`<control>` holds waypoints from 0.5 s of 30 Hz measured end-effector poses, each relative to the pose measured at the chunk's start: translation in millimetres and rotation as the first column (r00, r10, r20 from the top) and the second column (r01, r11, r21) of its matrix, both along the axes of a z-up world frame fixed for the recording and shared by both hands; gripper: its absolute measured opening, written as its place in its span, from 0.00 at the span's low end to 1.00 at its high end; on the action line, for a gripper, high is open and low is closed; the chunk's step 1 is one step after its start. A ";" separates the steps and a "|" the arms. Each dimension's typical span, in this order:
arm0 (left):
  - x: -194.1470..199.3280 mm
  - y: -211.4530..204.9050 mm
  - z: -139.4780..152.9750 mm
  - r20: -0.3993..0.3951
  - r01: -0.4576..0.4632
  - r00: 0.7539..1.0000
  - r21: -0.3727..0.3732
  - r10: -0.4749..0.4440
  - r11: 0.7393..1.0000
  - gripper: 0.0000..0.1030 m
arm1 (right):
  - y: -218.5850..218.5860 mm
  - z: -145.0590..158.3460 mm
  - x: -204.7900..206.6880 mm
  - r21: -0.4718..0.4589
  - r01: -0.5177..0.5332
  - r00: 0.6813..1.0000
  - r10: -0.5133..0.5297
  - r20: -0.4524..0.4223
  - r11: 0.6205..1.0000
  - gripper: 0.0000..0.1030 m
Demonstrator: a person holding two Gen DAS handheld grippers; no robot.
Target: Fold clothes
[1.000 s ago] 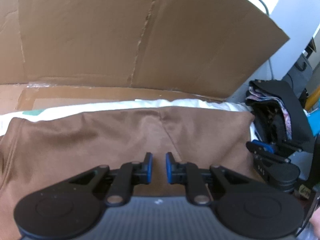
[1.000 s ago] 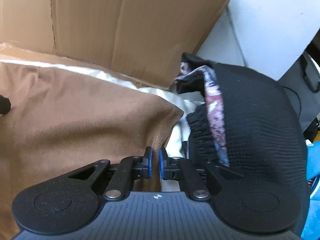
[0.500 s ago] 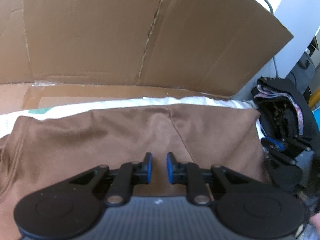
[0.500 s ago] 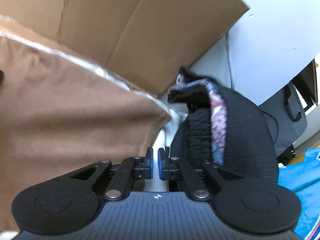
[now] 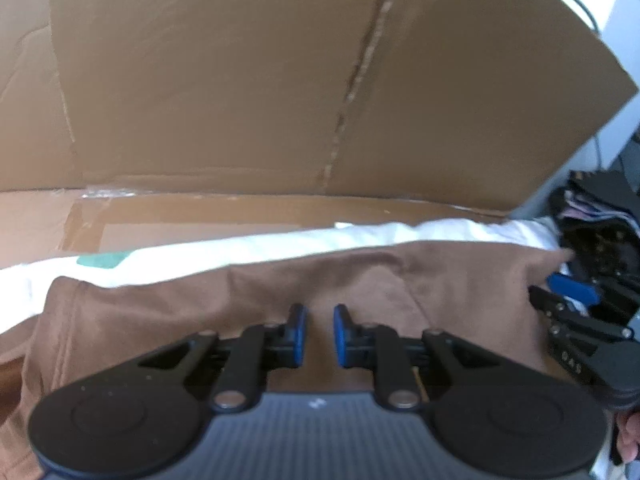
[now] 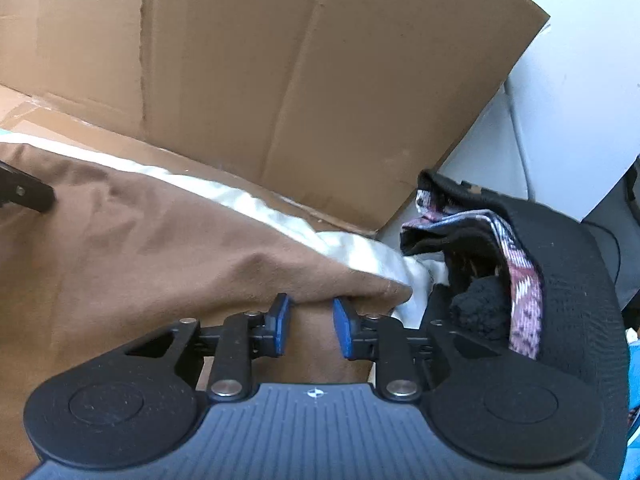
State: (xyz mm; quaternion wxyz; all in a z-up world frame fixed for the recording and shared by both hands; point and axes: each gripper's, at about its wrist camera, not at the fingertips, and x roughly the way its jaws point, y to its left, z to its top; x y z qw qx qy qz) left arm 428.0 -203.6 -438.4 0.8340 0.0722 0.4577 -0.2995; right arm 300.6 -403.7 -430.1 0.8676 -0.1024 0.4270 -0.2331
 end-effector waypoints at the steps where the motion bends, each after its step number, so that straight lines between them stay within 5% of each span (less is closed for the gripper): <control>1: 1.9 0.6 -0.1 0.006 -0.009 1.000 0.007 0.009 1.000 0.10 | 1.0 -1.5 1.6 -0.016 -0.008 1.000 0.008 -0.009 1.000 0.30; 10: 14.6 5.1 4.7 0.046 -0.073 0.996 0.041 0.071 0.996 0.10 | -1.6 -11.5 16.8 -0.169 0.055 0.994 -0.070 -0.087 0.984 0.28; 15: 9.3 13.7 18.6 0.069 -0.040 0.997 0.015 0.038 0.999 0.13 | 11.9 11.3 2.2 -0.146 0.034 0.999 -0.036 -0.013 0.989 0.29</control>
